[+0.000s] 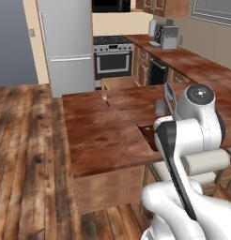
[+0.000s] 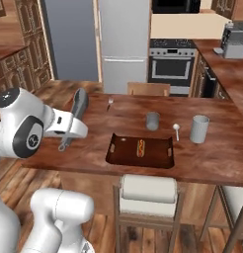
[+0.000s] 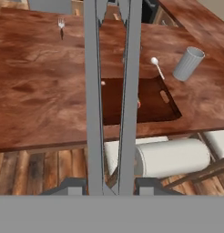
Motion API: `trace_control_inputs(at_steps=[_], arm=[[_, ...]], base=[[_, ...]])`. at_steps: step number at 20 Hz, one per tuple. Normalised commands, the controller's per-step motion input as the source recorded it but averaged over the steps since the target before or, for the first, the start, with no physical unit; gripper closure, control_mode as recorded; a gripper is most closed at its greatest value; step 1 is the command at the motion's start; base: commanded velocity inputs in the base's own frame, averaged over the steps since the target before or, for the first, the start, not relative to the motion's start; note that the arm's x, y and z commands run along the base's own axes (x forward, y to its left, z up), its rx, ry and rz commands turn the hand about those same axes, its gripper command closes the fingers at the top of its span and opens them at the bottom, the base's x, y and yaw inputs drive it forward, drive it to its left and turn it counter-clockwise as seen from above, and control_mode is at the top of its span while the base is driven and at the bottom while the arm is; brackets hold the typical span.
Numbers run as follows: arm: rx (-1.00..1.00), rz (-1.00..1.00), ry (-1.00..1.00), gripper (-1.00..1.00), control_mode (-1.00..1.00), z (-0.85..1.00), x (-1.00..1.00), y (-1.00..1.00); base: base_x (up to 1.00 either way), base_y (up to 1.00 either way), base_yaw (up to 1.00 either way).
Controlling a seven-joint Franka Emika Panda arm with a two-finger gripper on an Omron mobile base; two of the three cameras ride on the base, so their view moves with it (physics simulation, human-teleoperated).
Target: Take the tongs from the drawer on the left and place them on the dining counter next to the tray containing the hot dog.
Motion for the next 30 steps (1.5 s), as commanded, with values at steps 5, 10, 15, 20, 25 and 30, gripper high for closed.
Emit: trace_control_inputs(at_steps=[5,10,15,20,25,30], arm=[[0.0,0.0,0.0,1.0,1.0,0.0,0.0,0.0],[0.0,0.0,0.0,1.0,1.0,0.0,0.0,0.0],[0.0,0.0,0.0,1.0,1.0,0.0,0.0,0.0],[0.0,0.0,0.0,1.0,1.0,0.0,0.0,0.0],[0.0,0.02,0.04,1.0,-1.0,-0.06,0.09,0.0],[0.0,0.17,0.3,1.0,-1.0,-0.39,0.58,0.0]], base=[[0.17,-0.1,0.01],[0.42,-0.02,0.01],[0.48,0.0,0.05],[0.03,0.0,0.0],[0.05,0.0,0.0],[0.0,0.0,0.0]])
